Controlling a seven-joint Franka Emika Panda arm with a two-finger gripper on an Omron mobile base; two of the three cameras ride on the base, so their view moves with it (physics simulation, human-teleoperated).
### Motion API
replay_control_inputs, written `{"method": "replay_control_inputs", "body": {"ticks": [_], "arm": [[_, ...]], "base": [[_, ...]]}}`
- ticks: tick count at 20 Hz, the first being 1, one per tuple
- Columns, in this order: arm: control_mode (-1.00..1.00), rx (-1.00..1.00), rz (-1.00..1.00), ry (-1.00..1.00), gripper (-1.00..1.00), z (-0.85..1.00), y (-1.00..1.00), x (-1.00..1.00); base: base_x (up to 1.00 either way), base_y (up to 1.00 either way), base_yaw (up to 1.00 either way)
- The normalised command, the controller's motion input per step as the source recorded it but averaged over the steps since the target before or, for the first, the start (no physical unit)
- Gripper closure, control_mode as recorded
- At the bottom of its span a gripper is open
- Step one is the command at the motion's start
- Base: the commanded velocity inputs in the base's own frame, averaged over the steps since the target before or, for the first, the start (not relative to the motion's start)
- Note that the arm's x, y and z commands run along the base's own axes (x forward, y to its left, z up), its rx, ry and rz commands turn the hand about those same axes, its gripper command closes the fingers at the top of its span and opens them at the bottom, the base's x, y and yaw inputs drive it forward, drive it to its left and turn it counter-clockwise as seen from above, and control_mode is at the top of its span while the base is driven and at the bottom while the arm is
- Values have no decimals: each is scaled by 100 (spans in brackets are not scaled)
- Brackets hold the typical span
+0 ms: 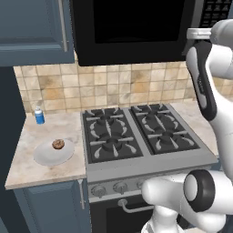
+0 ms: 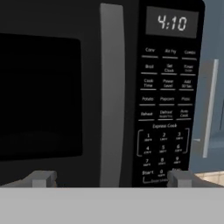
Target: Pick the mushroom from the counter and place it in the microwave. Then turn on the microwave.
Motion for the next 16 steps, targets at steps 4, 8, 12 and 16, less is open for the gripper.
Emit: {"method": "replay_control_inputs", "body": {"ticks": [4, 8, 12, 16], "arm": [[-100, 0, 0, 0, -100, 0, -8, 21], [-100, 0, 0, 0, -100, 0, -6, 22], [-100, 0, 0, 0, -100, 0, -5, 22], [-100, 0, 1, 0, -100, 0, -4, 21]], "base": [[0, 0, 0], [0, 0, 0], [0, 0, 0], [0, 0, 0]]}}
